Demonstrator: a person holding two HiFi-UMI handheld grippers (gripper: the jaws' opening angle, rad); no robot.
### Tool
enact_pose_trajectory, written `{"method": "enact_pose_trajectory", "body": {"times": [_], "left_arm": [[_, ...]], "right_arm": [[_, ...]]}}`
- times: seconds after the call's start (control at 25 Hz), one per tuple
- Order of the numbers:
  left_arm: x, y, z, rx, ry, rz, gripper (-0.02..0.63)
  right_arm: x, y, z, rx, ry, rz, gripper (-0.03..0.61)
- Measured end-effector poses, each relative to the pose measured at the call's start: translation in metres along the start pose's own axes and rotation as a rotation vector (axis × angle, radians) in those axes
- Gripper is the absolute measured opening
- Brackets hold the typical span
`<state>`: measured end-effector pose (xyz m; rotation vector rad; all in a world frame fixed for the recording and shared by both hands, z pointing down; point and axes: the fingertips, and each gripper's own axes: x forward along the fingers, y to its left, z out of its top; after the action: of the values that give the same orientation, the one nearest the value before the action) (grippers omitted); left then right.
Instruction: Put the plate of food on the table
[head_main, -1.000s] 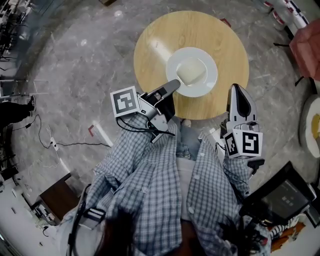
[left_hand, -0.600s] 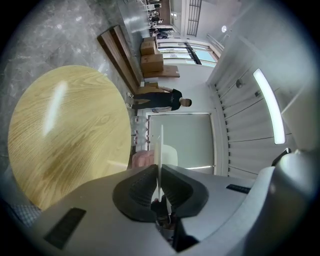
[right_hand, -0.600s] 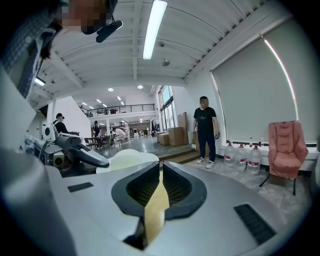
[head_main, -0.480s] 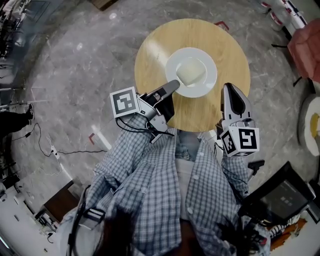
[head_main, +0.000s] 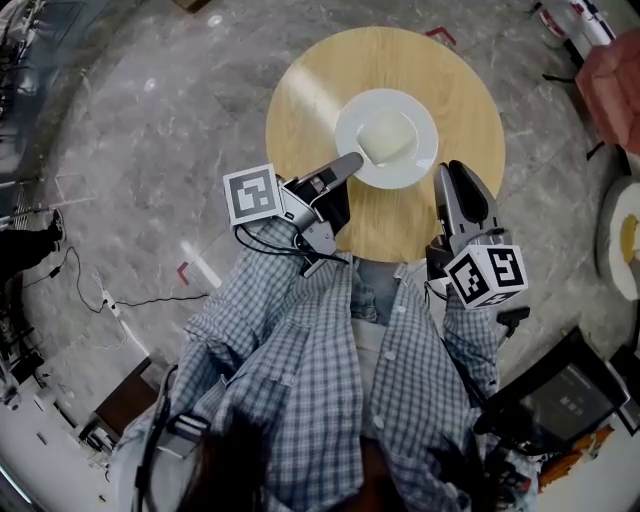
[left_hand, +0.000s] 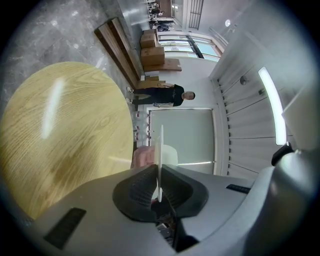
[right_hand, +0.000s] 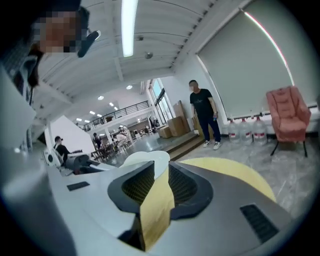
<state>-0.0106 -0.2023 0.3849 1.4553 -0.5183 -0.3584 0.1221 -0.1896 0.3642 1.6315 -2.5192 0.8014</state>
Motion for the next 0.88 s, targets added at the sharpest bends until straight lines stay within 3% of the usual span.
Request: {"method": "enact_pose_trajectory", "body": {"times": [0.32, 0.48, 0.88], "left_arm": [[-0.002, 0.007, 0.003, 0.012, -0.024, -0.033, 0.021], [-0.002, 0.008, 0.0, 0.018, -0.026, -0.04, 0.02], [0.003, 0.022, -0.002, 0.021, -0.01, -0.031, 0.02]], "right_arm": [[0.011, -0.004, -0.023, 0.434, 0.068, 0.119, 0.071], [0.015, 0.002, -0.023, 0.521, 0.079, 0.183, 0.071], [0.022, -0.004, -0.041, 0.672, 0.119, 0.211, 0.064]]}}
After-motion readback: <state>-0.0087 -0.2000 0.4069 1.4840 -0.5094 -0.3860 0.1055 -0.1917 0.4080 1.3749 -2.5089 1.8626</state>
